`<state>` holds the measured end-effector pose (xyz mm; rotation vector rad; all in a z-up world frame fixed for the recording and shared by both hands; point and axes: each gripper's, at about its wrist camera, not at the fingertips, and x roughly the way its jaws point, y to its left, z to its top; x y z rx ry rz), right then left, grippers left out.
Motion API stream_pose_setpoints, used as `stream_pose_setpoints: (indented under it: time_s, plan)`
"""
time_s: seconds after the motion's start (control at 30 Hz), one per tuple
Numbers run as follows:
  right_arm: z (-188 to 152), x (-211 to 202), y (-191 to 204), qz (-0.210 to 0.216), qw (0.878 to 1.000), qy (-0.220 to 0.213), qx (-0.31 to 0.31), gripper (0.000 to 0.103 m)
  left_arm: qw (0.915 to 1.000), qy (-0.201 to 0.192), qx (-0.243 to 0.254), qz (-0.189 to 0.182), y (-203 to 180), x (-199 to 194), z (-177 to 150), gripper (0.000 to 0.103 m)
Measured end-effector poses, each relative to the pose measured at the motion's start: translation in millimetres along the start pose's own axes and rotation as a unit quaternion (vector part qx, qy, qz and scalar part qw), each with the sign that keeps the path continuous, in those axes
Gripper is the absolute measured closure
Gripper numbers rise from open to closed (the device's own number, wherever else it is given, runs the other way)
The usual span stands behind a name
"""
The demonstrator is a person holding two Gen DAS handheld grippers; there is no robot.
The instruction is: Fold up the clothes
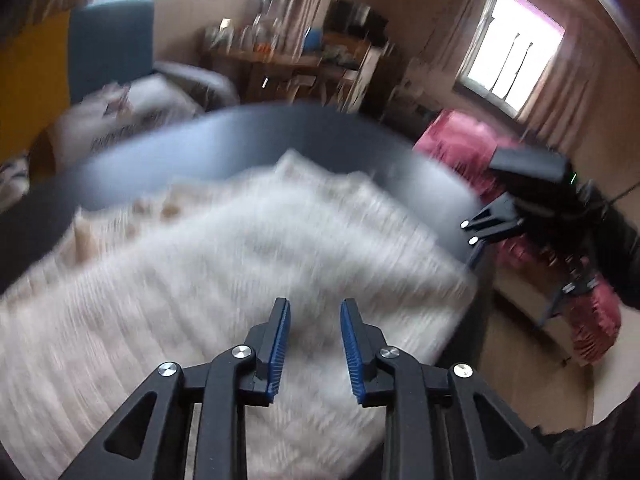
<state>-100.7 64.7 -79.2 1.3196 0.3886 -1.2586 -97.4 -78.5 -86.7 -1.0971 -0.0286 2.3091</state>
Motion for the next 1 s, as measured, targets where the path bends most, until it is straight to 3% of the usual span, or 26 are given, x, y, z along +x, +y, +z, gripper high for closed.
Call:
stream_pose_setpoints:
  time_s: [0.03, 0.1, 0.23, 0.3, 0.37, 0.43, 0.57, 0.67, 0.77, 0.83, 1.0]
  plan:
    - [2, -10, 4, -0.021, 1.000, -0.010, -0.005, 0.000, 0.9999, -0.014, 0.003, -0.006, 1, -6, 8, 0.076]
    - [13, -32, 11, -0.046, 0.998, -0.044, -0.017, 0.000, 0.9998, 0.000, 0.012, 0.016, 7, 13, 17, 0.076]
    - [62, -42, 10, -0.054, 0.992, -0.107, -0.042, 0.000, 0.9972, 0.031, 0.030, 0.061, 17, 52, 35, 0.076]
    - [87, -23, -6, -0.050, 0.993, -0.102, -0.033, 0.000, 0.9947, 0.047, 0.039, 0.083, 22, 71, 45, 0.075]
    - [103, 3, -41, -0.057, 0.996, -0.069, 0.005, 0.000, 0.9956, 0.036, 0.020, 0.084, 33, 81, 41, 0.073]
    - [102, 20, -68, -0.075, 0.995, -0.046, 0.046, 0.000, 0.9963, 0.042, 0.032, 0.067, 45, 75, 45, 0.073]
    - [85, 7, -85, -0.042, 0.991, -0.096, 0.081, 0.000, 0.9962, 0.055, 0.059, 0.033, 69, 62, 53, 0.073]
    - [93, 2, -70, -0.066, 0.990, -0.109, 0.065, 0.000, 0.9948, 0.065, 0.079, 0.006, 87, 52, 59, 0.073]
    - [102, -8, -62, -0.040, 0.991, -0.125, 0.022, 0.000, 0.9921, 0.075, 0.098, -0.020, 105, 42, 65, 0.071]
    - [118, 1, -54, -0.036, 0.992, -0.121, 0.001, 0.000, 0.9868, 0.104, 0.121, -0.031, 113, 51, 63, 0.070]
    - [127, 8, -56, -0.019, 0.995, -0.101, -0.012, 0.000, 0.9749, 0.155, 0.110, -0.116, 127, 82, 73, 0.067]
